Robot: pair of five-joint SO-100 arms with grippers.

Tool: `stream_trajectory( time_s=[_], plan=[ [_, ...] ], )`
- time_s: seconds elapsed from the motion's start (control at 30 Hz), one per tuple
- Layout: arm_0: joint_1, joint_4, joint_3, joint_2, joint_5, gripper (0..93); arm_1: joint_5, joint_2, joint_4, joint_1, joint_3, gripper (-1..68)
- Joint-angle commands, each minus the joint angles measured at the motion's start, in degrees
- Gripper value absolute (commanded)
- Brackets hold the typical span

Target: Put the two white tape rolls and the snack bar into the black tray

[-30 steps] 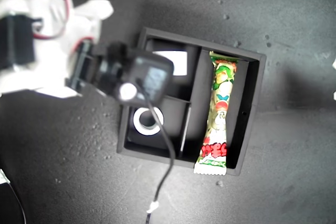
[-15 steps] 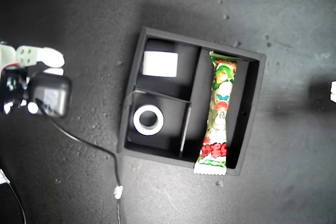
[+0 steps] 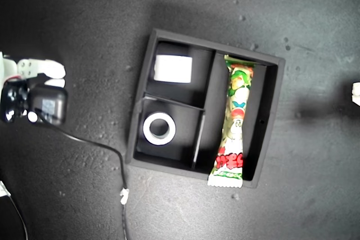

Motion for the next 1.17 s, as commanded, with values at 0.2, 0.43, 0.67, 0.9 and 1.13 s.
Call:
stream_trajectory(
  time_s=[0.2,0.43,0.67,0.9,1.13],
  plan=[
    [-0.4,15.2,4.0,8.4,-16.3,0.0,1.0,-0.1,1.3,-0.8,0.6,-0.1],
    [2.4,14.9,4.0,6.0,-10.0,0.2,-1.8,0.4,1.2,-5.8,0.6,0.0],
    [3.9,15.0,4.0,8.8,1.8,0.2,-1.8,0.4,1.2,-5.9,0.6,0.0],
    [3.9,15.0,4.0,8.8,1.8,0.2,-1.8,0.4,1.2,-5.9,0.6,0.0],
    [3.9,15.0,4.0,8.8,1.8,0.2,-1.8,0.4,1.2,-5.9,0.6,0.0]
  ],
)
